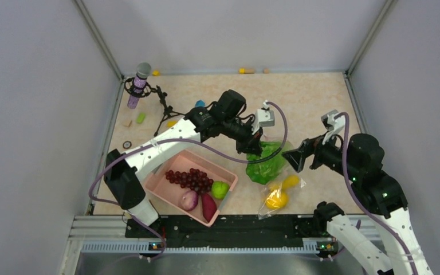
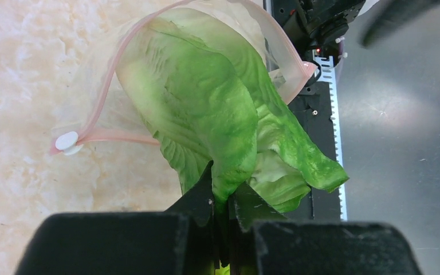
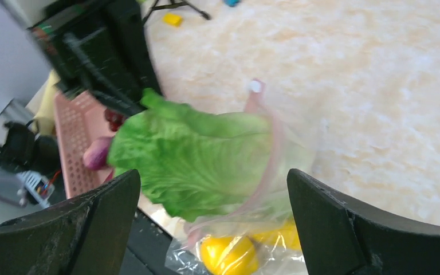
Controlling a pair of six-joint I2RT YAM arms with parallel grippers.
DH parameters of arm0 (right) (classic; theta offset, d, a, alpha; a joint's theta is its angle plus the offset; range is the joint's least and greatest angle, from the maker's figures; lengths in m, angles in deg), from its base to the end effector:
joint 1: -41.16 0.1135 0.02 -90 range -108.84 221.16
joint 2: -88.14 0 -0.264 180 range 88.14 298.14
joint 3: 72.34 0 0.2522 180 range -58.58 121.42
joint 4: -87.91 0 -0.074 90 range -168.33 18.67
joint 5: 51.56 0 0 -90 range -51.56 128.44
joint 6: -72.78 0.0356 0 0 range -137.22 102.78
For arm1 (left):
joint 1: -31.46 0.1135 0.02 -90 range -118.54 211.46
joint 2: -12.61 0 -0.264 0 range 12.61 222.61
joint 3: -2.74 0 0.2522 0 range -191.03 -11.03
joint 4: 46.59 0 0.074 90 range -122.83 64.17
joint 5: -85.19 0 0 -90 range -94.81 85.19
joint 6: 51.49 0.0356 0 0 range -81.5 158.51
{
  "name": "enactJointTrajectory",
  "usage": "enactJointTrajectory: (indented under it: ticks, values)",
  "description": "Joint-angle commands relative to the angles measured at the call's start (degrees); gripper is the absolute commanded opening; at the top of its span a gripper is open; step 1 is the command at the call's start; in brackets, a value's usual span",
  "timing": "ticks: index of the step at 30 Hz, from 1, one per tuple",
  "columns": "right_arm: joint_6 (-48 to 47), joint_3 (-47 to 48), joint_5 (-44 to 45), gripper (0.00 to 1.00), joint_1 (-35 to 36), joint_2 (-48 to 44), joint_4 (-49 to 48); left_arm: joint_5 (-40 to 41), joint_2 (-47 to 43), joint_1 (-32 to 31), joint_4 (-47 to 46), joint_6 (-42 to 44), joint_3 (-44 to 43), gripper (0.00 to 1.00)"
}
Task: Place the food in the zip-top bag and seal the zipper
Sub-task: Place the fake vegetable in the zipper food storage bag.
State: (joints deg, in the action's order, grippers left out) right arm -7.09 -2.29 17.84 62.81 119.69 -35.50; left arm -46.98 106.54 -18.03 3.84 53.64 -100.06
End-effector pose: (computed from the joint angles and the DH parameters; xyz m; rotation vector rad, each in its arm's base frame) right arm 0.0831 0.0465 0.3753 -0.4428 1.8778 0.7142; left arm 0.2172 -0.2910 0.3492 1.5628 1.7266 -1.1501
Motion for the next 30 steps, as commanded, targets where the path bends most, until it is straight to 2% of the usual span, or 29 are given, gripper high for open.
enactJointTrajectory:
  ticks: [1,6,16,25,30]
  values:
    - [6.03,3.46,14.89,0.95,0.32,2.52,1.31,-2.37,-1.37,-0.32,-1.88,-3.98,-2.07,0.0]
    - [11.6,5.41,22.12,0.83,0.32,6.92,6.73,0.07,-1.22,-0.66,-0.74,-6.41,-2.82,0.0]
    - [9.81,2.69,16.18,0.52,0.37,13.44,5.14,1.3,-0.1,-1.04,1.44,-9.98,-5.67,0.0]
    - [7.79,1.71,13.3,0.49,0.32,14.96,4.46,1.37,1.14,-1.13,2.7,-14.03,-7.65,0.0]
    - [4.76,1.9,8.59,0.48,0.33,15.0,5.37,2.38,1.03,-1.13,2.71,-17.09,-7.67,0.0]
